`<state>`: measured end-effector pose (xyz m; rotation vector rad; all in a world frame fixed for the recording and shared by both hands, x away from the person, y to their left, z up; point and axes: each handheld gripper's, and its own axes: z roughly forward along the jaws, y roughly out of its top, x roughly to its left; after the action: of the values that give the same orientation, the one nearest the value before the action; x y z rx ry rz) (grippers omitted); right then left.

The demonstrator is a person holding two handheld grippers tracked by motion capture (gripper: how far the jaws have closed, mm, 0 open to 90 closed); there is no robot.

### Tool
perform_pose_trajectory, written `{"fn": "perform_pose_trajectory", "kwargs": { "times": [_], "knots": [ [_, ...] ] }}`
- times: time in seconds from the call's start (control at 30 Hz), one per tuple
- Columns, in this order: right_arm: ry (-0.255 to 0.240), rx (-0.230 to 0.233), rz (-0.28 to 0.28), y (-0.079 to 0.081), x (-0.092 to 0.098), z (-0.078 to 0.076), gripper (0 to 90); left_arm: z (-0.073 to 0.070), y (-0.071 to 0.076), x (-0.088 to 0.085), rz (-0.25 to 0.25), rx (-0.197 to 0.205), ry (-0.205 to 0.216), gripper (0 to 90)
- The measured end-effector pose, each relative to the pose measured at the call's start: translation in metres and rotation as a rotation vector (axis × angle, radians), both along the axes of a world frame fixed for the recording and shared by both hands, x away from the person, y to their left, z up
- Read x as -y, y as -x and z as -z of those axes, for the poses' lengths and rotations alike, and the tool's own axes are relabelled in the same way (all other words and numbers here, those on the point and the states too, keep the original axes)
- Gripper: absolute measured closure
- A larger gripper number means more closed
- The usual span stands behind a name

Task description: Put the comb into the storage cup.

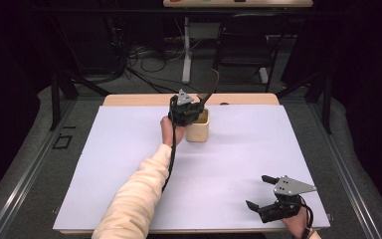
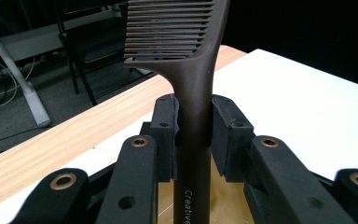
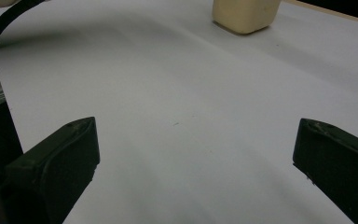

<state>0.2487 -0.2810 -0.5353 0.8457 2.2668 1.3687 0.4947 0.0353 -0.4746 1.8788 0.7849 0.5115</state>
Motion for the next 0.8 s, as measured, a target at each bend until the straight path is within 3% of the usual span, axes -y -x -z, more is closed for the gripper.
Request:
{"fn": "perform_pose_trajectory", "kwargs": {
  "times": [0.8],
  "knots": [
    [0.001,-0.002,0.0,0.0,-0.0001,0.0001,0.0,0.0025,-0.0018,0.0022,0.02,-0.024,-0.024,72.0]
  ]
}}
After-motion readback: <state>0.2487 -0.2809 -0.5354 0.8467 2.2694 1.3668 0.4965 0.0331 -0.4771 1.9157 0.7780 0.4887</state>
